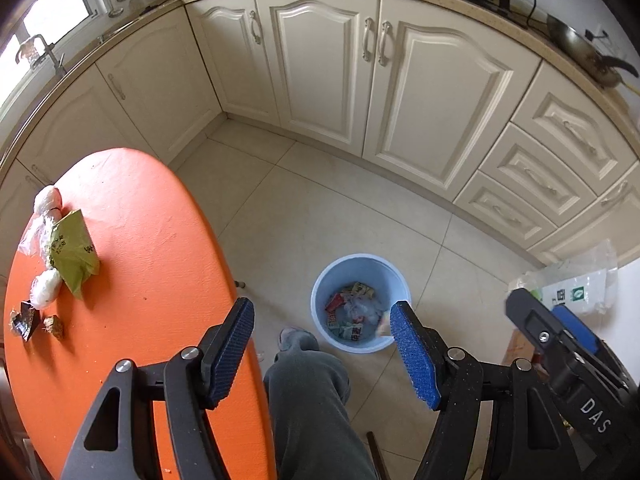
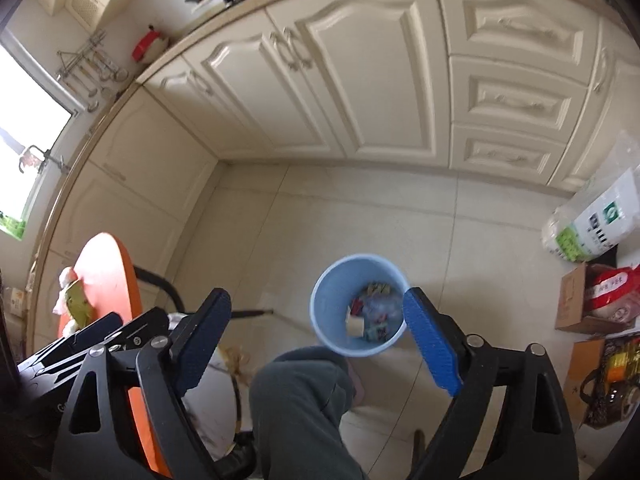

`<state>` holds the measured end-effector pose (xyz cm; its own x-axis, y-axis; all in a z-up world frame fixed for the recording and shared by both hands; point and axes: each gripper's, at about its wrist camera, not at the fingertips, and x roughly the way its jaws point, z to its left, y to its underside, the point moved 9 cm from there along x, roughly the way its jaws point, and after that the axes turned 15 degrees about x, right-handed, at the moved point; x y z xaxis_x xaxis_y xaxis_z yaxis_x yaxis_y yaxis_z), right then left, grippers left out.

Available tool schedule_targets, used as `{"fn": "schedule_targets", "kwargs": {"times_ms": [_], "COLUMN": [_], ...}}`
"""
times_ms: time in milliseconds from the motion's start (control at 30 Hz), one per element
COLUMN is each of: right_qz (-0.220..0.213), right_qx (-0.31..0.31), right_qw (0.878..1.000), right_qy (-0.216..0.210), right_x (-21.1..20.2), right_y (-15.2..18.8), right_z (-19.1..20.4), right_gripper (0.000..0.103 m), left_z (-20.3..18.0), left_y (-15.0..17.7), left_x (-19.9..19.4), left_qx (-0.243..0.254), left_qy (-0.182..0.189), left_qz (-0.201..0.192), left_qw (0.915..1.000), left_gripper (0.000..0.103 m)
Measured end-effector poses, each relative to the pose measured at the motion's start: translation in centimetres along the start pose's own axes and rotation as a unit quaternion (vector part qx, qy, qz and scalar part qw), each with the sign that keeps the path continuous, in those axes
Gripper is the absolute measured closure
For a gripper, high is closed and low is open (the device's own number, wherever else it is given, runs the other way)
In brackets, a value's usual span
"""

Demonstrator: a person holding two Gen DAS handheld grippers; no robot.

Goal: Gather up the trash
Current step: 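Open both tools over the blue bin to drop the held items, then move both open tools back over the orange table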

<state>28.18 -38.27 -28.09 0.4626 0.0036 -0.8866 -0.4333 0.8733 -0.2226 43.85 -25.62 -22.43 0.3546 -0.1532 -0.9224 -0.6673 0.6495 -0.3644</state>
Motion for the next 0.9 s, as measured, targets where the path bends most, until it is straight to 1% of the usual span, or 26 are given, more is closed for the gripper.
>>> {"fn": "schedule_targets", "kwargs": {"times_ms": [167, 267, 500, 633, 733, 900], "right_qz": [0.018, 0.025, 0.014, 0.016, 0.015, 0.013], "right_qx": [0.006, 0.008, -0.007, -0.016, -0.032, -0.063], "right_qw": [1.000, 0.999, 1.000, 1.000, 0.999, 0.998], "right_qy": [0.013, 0.021, 0.019, 0.013, 0.006, -0.008], "right_x": [0.5, 0.7, -0.7, -1.3, -2.0, -3.0], "right_y": [1.0, 1.0, 1.7, 2.6, 3.4, 5.5], "right_z": [-0.3, -0.6, 0.2, 1.2, 2.4, 5.2], "right_gripper": [0.013, 0.013, 0.013, 0.013, 0.013, 0.013], "left_z": [0.3, 0.4, 1.3, 2.7, 4.0, 6.8], "left_y": [0.9, 1.1, 1.8, 3.3, 4.7, 8.2], "left_x": [-0.1, -0.5, -2.5, -4.4, -6.0, -8.8], "left_qx": [-0.002, 0.004, 0.004, -0.006, -0.023, -0.055], "left_qy": [0.005, 0.010, 0.015, 0.010, 0.004, -0.005], "left_qz": [0.008, 0.008, -0.005, -0.015, -0.024, -0.035], "left_qw": [0.9999, 0.9999, 0.9999, 0.9998, 0.9995, 0.9979], "left_gripper": [0.037, 0.037, 0.037, 0.037, 0.037, 0.037]}}
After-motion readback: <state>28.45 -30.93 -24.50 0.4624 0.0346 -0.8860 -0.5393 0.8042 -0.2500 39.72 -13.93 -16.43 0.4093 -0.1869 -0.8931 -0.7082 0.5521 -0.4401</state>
